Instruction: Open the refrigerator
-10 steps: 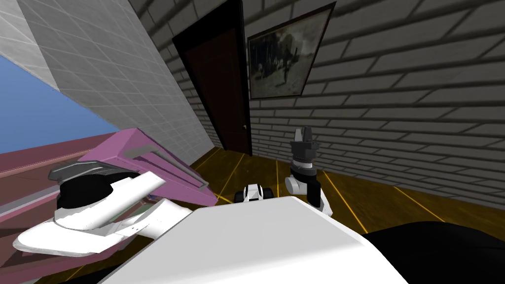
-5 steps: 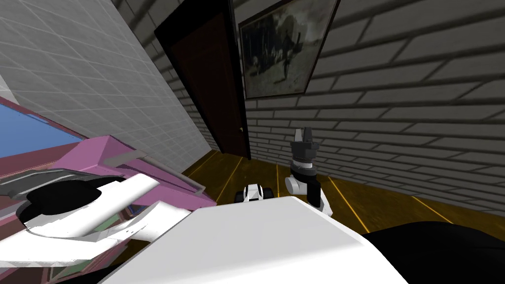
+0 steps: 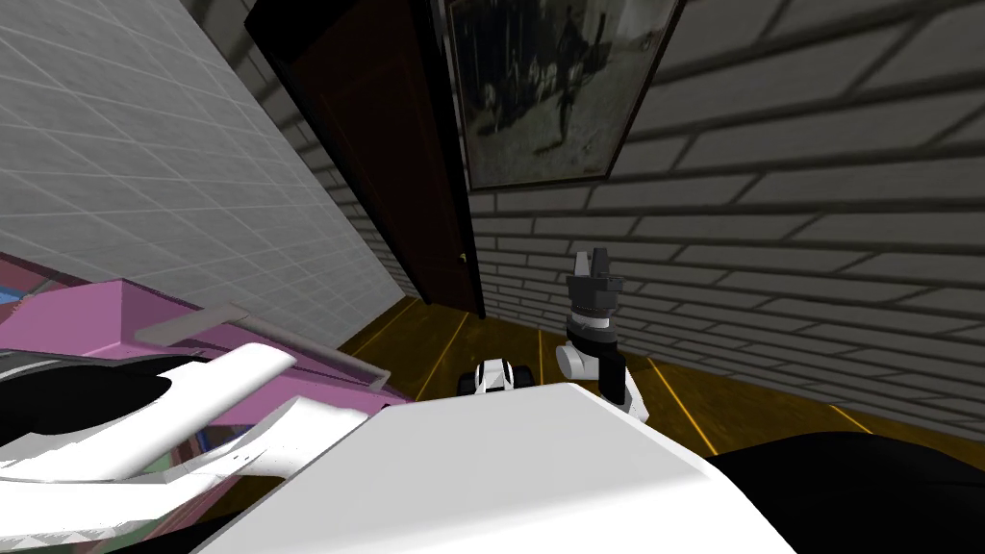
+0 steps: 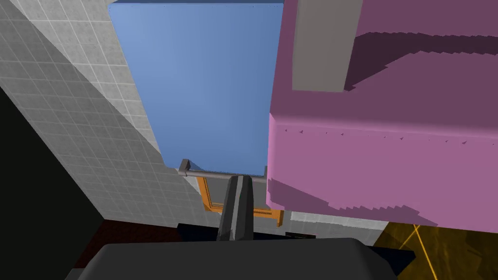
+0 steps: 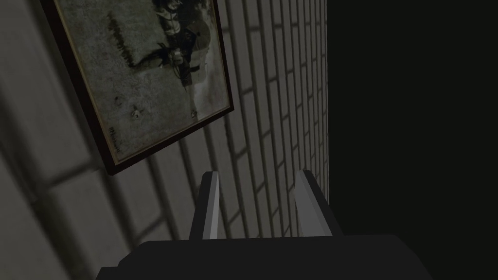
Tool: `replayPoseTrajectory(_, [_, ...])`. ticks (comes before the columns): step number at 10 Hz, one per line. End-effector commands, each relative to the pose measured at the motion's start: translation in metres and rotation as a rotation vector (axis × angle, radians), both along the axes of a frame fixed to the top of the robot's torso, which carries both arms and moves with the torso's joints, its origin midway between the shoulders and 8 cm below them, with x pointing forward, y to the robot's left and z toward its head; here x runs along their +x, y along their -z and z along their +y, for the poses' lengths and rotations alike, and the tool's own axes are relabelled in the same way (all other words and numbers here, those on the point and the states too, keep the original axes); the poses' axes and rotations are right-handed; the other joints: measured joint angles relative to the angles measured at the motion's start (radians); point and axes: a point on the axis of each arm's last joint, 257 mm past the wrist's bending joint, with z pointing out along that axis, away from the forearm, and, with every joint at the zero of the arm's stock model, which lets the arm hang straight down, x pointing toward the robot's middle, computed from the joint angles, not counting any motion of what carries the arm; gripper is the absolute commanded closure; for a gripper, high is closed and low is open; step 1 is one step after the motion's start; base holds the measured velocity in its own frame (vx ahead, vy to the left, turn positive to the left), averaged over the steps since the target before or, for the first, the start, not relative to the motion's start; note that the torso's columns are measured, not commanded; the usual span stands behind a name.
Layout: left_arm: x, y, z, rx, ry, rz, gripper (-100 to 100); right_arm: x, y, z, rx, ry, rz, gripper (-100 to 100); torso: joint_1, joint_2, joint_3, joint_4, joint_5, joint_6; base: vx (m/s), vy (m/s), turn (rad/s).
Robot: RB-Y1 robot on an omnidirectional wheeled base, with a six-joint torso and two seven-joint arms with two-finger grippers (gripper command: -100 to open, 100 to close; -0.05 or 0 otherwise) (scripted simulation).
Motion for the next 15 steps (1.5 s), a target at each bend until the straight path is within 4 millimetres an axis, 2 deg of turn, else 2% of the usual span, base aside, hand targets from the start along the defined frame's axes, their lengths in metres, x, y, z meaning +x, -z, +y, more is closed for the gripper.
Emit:
replayPoseTrajectory(1, [-0.006,0.000,0.001,0.002,-0.014,0.000,100,0.000,0.000,0.000,0.000,0.000,0.000,0,0.000,0.003,0.002,0.000,0.001,0.000,0.099,-0.033,0.005])
replayPoseTrajectory(2, [0.009,0.003,0.007,-0.012,0.001,0.005,-100,0.000,0.000,0.000,0.000,0.000,0.000,0,0.002,0.011,0.007,0.002,0.002,0.000,0.018,0.020,0.001])
replayPoseTrajectory(5, [0.049,-0.001,0.014,-0.040,0.051,-0.014,-100,0.000,0.000,0.000,0.000,0.000,0.000,0,0.003,0.008,0.006,0.002,0.003,0.000,-0.052,0.079,-0.006])
replayPoseTrajectory(6, [0.053,0.002,0.015,-0.050,0.056,-0.013,-100,0.000,0.000,0.000,0.000,0.000,0.000,0,0.012,0.003,0.000,0.002,0.000,-0.002,-0.065,0.026,-0.022])
replayPoseTrajectory(7, [0.071,-0.001,0.016,-0.062,0.078,-0.019,-100,0.000,0.000,0.000,0.000,0.000,0.000,0,0.015,-0.001,-0.004,0.002,-0.001,-0.003,-0.041,0.036,0.005])
replayPoseTrajectory(8, [0.072,-0.002,0.016,-0.062,0.081,-0.025,-100,0.000,0.000,0.000,0.000,0.000,0.000,0,0.020,-0.004,-0.007,0.003,-0.003,-0.004,-0.038,0.039,0.009])
replayPoseTrajectory(9, [0.090,-0.005,0.016,-0.074,0.102,-0.029,-100,0.000,0.000,0.000,0.000,0.000,0.000,0,0.026,-0.005,-0.008,0.003,-0.003,-0.003,-0.049,0.046,0.026])
replayPoseTrajectory(15, [0.092,-0.008,0.015,-0.074,0.107,-0.040,-100,0.000,0.000,0.000,0.000,0.000,0.000,0,0.037,-0.012,-0.016,0.005,-0.008,-0.001,-0.011,0.008,-0.001])
